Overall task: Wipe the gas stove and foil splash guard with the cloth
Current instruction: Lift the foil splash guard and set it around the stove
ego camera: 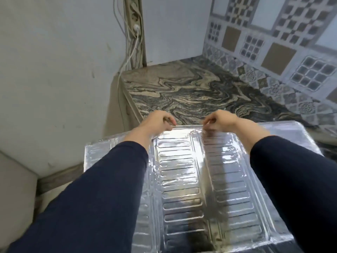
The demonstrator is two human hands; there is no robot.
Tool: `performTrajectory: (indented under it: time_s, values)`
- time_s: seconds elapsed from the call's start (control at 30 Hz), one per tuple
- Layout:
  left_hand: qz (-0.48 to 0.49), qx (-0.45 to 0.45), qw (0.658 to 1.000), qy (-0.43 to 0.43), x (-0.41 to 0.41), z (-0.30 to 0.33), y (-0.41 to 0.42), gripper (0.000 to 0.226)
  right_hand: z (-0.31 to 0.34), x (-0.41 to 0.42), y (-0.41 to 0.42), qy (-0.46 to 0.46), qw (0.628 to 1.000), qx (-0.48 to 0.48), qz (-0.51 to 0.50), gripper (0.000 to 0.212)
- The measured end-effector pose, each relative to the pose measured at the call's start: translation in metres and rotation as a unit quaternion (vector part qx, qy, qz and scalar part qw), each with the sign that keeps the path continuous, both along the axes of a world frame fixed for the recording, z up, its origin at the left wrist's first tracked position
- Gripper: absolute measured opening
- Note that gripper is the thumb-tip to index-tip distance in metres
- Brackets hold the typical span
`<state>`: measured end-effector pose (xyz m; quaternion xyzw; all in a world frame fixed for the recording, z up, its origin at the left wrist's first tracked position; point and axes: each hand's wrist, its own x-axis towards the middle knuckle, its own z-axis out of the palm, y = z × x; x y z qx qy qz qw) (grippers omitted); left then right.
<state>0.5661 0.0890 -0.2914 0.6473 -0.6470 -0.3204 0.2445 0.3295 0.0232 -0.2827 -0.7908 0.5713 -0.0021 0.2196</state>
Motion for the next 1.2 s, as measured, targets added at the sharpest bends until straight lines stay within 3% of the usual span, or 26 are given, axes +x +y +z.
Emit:
performTrajectory:
  time_s: [0.13, 0.27, 0.37, 0.57, 0.77, 1.03, 1.2]
  values:
    - [-0.009, -0.065, 0.998, -0.021, 0.018, 0.051, 0.003, 0.017, 0.049, -0.039, 0.004, -0.045, 0.997, -0.039, -0.044, 0.026]
    - [-0.002, -0.134, 0.990, -0.037, 0.023, 0.096, 0.009, 0.014, 0.098, -0.058, 0.020, -0.164, 0.980, -0.066, -0.087, 0.021]
    - [-0.013, -0.184, 0.982, -0.036, 0.015, 0.135, 0.009, 0.016, 0.142, -0.071, 0.035, -0.189, 0.970, -0.120, -0.096, 0.019]
    - [-0.041, -0.295, 0.954, -0.035, -0.031, 0.215, 0.002, 0.018, 0.233, -0.114, 0.070, -0.177, 0.939, -0.261, -0.137, 0.026]
    - [-0.064, -0.375, 0.925, 0.022, -0.106, 0.267, -0.009, 0.022, 0.292, -0.176, 0.109, -0.198, 0.872, -0.383, -0.231, 0.034]
    - [-0.116, -0.437, 0.887, 0.094, -0.240, 0.305, -0.013, 0.042, 0.330, -0.273, 0.173, -0.148, 0.798, -0.480, -0.332, 0.030]
    - [-0.189, -0.436, 0.868, 0.142, -0.332, 0.309, -0.001, 0.025, 0.334, -0.351, 0.213, -0.097, 0.762, -0.518, -0.375, 0.027]
